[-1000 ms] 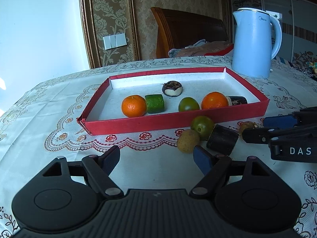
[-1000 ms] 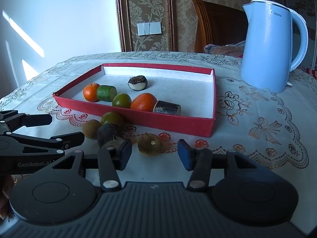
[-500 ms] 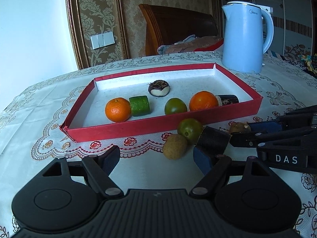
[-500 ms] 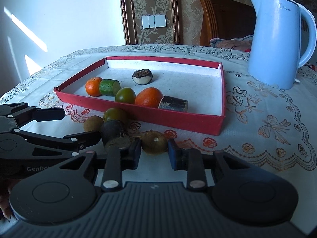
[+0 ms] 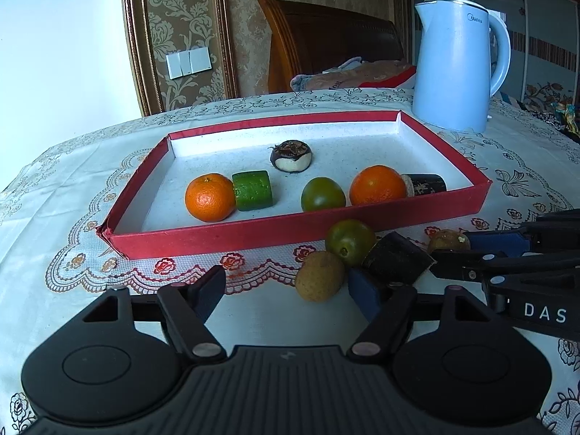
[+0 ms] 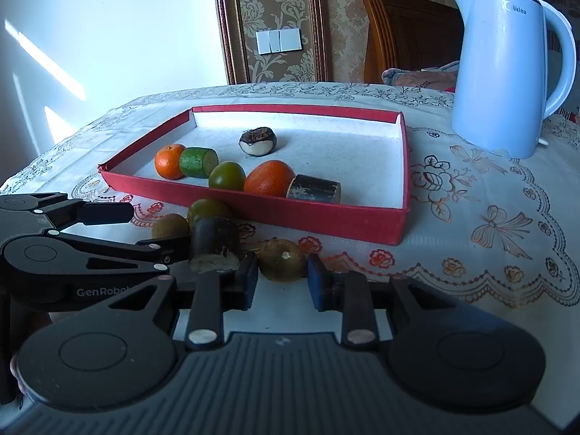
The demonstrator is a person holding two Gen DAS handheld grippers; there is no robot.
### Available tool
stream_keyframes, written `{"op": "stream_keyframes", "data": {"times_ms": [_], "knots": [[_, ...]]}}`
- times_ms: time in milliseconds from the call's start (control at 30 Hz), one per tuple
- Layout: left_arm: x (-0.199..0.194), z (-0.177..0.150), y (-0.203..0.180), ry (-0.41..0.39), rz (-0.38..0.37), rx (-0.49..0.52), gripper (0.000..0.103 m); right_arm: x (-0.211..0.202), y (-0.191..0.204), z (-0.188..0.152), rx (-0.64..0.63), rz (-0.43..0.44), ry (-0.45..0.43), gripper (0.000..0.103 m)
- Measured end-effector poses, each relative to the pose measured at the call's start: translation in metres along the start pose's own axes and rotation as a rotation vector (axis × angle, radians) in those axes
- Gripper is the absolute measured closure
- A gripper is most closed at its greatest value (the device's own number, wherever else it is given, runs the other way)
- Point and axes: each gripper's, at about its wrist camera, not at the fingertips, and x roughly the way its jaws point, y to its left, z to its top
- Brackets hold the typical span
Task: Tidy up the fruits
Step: 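Move both grippers toward the kiwis and dark cylinder beside the box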
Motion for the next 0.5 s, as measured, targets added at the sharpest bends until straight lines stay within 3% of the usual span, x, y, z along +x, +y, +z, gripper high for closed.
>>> {"op": "stream_keyframes", "data": {"times_ms": [67, 200, 367, 500], "knots": [[-0.001, 0.000, -0.002, -0.005, -0.009, 0.013, 0.043, 0.000, 0.000, 0.000, 0.000, 0.000, 0.000, 0.075], [-0.001, 0.000, -0.005, -0.007, -0.010, 0.021, 0.046, 0.001, 0.000, 0.000, 0.001, 0.000, 0.002, 0.075], [-0.002, 0.000, -0.007, -0.005, -0.027, 0.006, 0.059, 0.002, 0.001, 0.000, -0.005, -0.007, 0.009, 0.075], [-0.002, 0.001, -0.011, 0.000, -0.009, -0.014, 0.061, 0.003, 0.004, 0.001, -0.010, -0.024, 0.016, 0.075]]}}
